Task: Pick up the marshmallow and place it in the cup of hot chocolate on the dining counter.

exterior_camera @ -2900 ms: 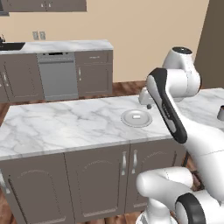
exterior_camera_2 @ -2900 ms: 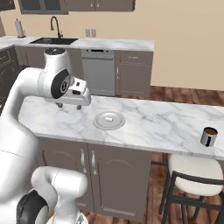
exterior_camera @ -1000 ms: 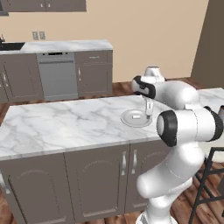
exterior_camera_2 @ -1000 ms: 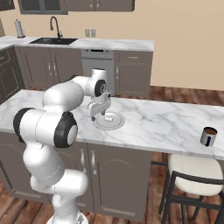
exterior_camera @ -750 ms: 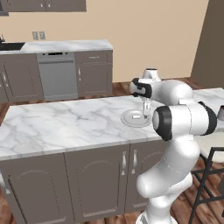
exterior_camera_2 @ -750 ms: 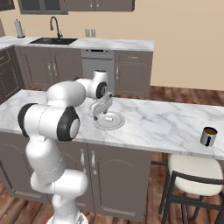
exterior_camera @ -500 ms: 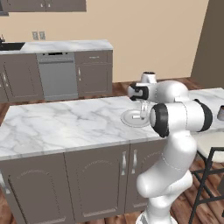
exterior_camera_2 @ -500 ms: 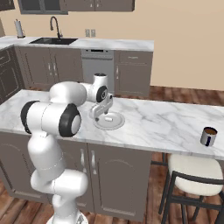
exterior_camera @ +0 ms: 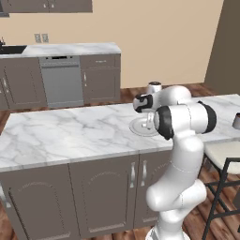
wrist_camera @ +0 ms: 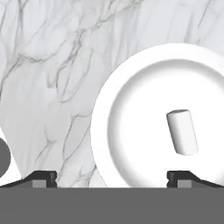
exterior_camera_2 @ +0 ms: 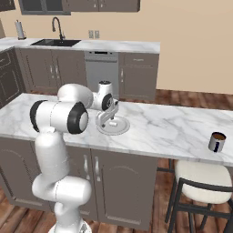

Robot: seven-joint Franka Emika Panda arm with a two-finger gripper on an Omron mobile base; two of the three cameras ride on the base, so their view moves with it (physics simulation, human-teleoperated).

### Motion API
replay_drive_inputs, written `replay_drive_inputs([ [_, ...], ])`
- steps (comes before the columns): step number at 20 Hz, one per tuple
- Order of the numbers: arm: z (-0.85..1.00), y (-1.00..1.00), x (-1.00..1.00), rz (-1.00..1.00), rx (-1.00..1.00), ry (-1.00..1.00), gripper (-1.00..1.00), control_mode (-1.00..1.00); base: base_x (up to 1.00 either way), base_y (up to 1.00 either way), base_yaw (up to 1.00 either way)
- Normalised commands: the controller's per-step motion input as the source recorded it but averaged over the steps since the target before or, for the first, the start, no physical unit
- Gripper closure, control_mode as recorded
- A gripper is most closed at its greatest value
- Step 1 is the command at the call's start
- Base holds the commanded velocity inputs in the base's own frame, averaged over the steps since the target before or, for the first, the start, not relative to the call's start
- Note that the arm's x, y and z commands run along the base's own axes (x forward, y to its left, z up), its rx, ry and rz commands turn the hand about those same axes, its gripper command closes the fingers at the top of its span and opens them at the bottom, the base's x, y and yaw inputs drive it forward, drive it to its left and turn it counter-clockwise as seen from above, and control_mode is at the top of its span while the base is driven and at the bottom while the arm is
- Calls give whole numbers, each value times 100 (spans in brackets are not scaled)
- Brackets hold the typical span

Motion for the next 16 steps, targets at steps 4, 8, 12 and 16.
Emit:
replay_drive_inputs([
  [4,-29,0,48,0,-1,0,-100,-100,0,0,0],
  [8,-26,-10,33,0,0,0,-100,-100,0,0,0],
  [12,-31,-9,50,0,0,0,-100,-100,0,0,0],
  [16,-23,-1,42,0,0,0,-100,-100,0,0,0],
])
